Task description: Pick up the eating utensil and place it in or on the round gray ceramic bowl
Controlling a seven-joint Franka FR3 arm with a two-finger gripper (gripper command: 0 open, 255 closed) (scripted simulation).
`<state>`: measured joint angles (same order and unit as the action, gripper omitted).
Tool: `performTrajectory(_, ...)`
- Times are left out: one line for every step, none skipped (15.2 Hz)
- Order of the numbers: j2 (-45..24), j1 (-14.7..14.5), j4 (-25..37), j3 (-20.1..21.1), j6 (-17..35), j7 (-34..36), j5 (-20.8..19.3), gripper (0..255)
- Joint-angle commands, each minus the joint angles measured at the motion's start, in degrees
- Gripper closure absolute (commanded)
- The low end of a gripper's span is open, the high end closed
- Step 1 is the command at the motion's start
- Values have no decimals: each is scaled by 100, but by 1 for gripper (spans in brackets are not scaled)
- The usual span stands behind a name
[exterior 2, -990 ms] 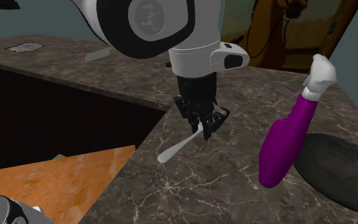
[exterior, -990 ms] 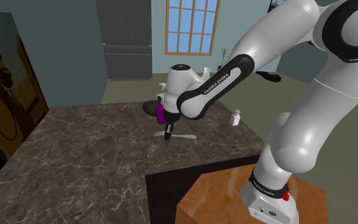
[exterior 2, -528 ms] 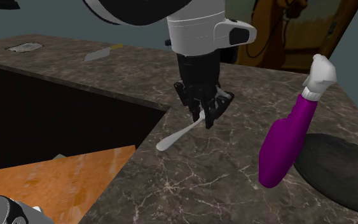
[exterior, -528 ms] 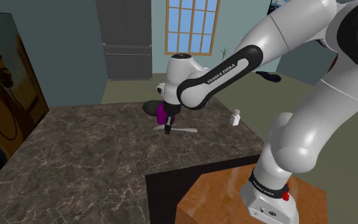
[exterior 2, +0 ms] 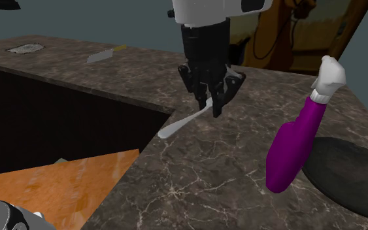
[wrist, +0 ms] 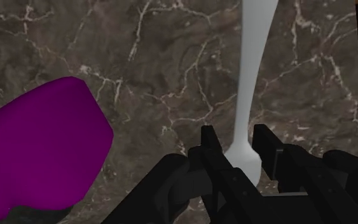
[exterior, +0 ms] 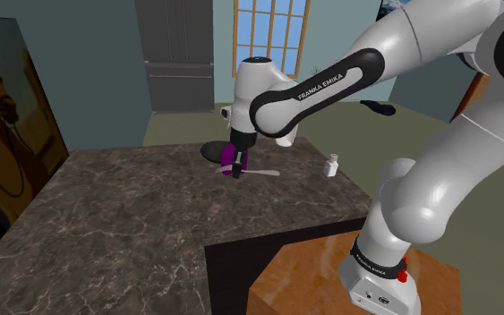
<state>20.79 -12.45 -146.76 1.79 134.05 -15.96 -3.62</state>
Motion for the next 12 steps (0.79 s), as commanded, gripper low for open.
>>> performTrajectory(76,-3,106,-7,-184,-21,11,255)
performTrajectory(115,-5,154,-9,-270,-28,17,255)
performTrajectory(115,-5,154,-9,-271,-28,17,255)
performTrajectory(-73,41,305,-80,-228,-126,-4,255)
performTrajectory(-261,82,461,-151,-192,-224,-19,255)
performTrajectory(-448,121,623,-218,-161,-323,-27,255)
performTrajectory(-636,156,791,-285,-137,-421,-30,255)
performTrajectory(-824,191,964,-348,-118,-520,-26,255)
performTrajectory(-1011,223,1144,-410,-105,-620,-16,255)
performTrajectory(-1199,254,1328,-469,-97,-720,0,255)
performTrajectory(-1387,285,1519,-525,-96,-821,21,255)
performTrajectory(-1576,317,1715,-576,-100,-922,47,255)
